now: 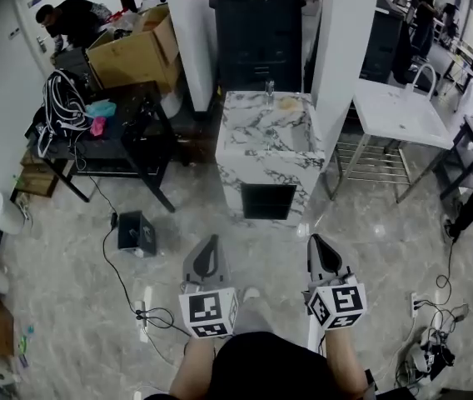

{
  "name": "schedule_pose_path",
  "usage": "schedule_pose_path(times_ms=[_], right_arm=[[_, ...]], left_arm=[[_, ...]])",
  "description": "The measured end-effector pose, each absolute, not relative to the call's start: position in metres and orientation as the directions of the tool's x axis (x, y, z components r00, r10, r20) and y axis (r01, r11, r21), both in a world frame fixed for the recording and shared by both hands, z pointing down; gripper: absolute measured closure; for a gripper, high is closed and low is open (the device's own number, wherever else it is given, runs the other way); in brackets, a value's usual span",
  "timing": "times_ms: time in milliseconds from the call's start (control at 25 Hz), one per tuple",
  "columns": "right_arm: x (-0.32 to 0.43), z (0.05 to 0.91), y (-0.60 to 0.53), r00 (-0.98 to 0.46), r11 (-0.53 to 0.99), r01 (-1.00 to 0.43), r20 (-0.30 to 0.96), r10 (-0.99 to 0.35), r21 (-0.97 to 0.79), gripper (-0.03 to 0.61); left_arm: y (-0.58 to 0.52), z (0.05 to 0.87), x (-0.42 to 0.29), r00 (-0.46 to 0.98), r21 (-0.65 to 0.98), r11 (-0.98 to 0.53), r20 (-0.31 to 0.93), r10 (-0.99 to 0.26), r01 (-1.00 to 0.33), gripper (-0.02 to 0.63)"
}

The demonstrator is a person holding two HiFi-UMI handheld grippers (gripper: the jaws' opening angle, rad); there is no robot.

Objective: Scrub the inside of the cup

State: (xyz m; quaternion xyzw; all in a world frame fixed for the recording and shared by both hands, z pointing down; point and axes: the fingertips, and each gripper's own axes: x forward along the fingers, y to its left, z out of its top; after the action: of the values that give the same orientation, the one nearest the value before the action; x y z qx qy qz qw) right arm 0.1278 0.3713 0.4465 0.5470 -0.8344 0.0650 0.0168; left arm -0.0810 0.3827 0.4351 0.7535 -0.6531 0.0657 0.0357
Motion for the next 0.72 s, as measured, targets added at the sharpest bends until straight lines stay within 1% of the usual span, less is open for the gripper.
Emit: schedule_pose_path(times_ms=[160,320,440,600,720], right_arm=[[0.137,0.456,0.307,-0.373,0.367,-0.928,0.115,-0.921,-0.067,0.571],[0.156,0.471,0.217,-0.282,0.275,-0.959,0.153,-0.947,-0.069,0.571],[0.155,0.459,0.125,-0.236,0.227,-0.971,0.159,-0.959,-0.075,0.571],[0.122,0.416,0.011,-0.254,0.249,-0.967,0.113,-0.960,-0.062,0.571],[0.094,0.412,-0.042,-0.296,0.293,-0.955,0.131,-0.946,-0.040,0.571]], left_arm=[[0.313,0.454,-0.083,0.149,-0.009,-0.153,0.157,-0.976,-0.988,0.601],[0.203,0.473,-0.082,0.228,0.005,-0.230,0.165,-0.960,-0.973,0.601],[0.113,0.472,-0.094,0.281,0.027,-0.281,0.200,-0.939,-0.959,0.601],[0.015,0.467,-0.090,0.378,0.012,-0.387,0.242,-0.894,-0.922,0.601],[-0.037,0.482,-0.079,0.468,-0.028,-0.499,0.305,-0.829,-0.866,0.600]])
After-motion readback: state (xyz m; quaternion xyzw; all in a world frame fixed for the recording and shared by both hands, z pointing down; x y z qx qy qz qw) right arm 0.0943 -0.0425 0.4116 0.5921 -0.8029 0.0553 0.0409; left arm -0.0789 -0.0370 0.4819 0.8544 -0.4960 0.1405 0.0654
